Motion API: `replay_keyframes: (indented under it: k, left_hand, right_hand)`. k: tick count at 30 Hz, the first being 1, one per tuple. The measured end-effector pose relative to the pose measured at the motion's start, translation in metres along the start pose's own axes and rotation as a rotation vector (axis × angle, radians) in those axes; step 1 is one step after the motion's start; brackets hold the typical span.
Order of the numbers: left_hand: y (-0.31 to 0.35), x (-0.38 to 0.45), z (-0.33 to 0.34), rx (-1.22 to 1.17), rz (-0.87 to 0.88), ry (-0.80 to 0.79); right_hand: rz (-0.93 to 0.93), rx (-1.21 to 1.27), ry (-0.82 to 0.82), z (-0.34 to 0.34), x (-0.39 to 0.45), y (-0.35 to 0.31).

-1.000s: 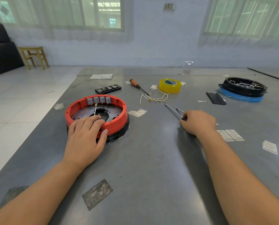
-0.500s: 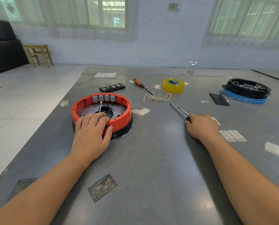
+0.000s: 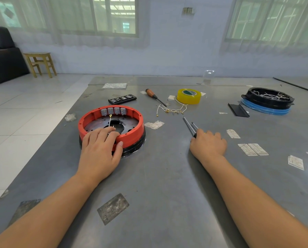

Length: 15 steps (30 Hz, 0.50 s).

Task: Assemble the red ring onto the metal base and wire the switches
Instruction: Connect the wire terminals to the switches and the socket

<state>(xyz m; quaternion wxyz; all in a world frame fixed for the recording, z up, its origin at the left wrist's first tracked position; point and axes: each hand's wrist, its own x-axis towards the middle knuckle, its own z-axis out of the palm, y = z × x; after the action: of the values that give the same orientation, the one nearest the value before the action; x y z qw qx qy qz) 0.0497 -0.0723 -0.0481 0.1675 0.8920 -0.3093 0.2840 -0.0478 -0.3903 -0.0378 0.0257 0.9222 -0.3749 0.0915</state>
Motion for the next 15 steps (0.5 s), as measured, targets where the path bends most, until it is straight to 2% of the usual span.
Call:
replay_keyframes:
  k: [5, 9, 12, 15]
  left_hand:
    - [0.006, 0.002, -0.001, 0.005, 0.038, 0.034]
    - [0.034, 0.017, 0.001, -0.044, 0.225, 0.072]
    - [0.07, 0.034, 0.012, -0.165, 0.394, -0.063]
    - [0.109, 0.056, 0.034, -0.31, 0.314, -0.291]
  right_hand:
    - [-0.026, 0.069, -0.051, -0.008, 0.0, 0.005]
    - [-0.034, 0.178, -0.127, -0.019, 0.009, 0.014]
    - [-0.019, 0.276, -0.238, -0.027, 0.021, 0.023]
    - [-0.035, 0.317, -0.306, -0.036, 0.038, 0.028]
